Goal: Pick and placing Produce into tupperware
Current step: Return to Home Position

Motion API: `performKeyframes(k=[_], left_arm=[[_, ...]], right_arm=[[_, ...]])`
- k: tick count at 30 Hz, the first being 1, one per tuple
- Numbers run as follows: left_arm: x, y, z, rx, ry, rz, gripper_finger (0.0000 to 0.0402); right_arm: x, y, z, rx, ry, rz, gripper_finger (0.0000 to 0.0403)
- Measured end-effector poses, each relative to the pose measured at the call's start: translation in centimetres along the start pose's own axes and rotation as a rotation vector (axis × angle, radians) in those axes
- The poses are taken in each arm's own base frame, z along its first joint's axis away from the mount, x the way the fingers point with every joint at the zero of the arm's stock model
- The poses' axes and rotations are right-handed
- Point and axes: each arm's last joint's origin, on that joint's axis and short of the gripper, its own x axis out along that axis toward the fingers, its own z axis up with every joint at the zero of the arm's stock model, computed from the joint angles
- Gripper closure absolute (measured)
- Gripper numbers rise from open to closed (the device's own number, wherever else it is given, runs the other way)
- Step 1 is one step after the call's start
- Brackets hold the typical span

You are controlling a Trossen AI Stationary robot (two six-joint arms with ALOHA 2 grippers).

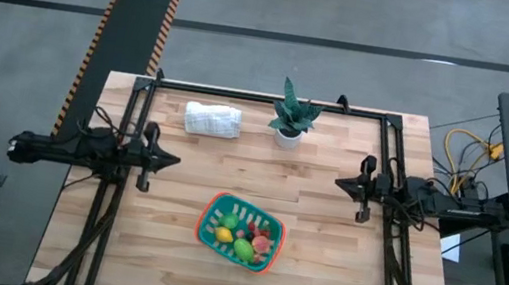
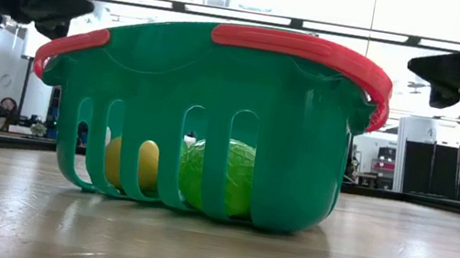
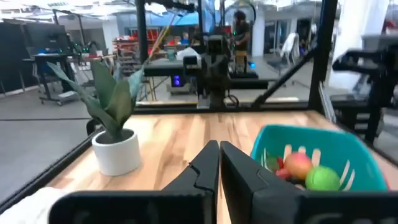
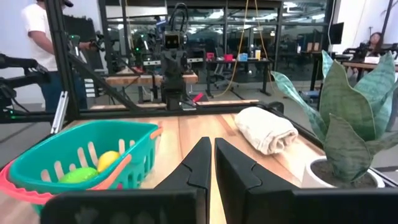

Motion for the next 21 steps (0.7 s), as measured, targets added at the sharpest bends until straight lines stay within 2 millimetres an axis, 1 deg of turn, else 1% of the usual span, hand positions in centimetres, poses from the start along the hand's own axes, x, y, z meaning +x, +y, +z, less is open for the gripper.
performKeyframes(k=[3,6,7,12,21], left_arm=[[0.2,0.0,-0.7,0.003,-0.004,0.01,0.0401],[0.6,-0.1,-2.0,-0.009,-0.003,0.005,0.0401],[0.7,-0.1,-2.1,-0.011,-0.009,0.004,0.0402],[0.7,-0.2,-2.4,-0.035,-0.018,-0.007,0.0402],[0.7,-0.2,-2.4,-0.036,-0.016,-0.012,0.0402]], right_arm=[[0.0,0.0,-0.2,-0.002,0.017,-0.002,0.039],[0.0,0.0,-0.2,0.01,0.021,-0.004,0.039],[0.0,0.0,-0.2,0.017,0.021,-0.003,0.039],[0.0,0.1,-0.3,0.04,0.028,0.029,0.039],[0.0,0.1,-0.3,0.047,0.028,0.025,0.039]])
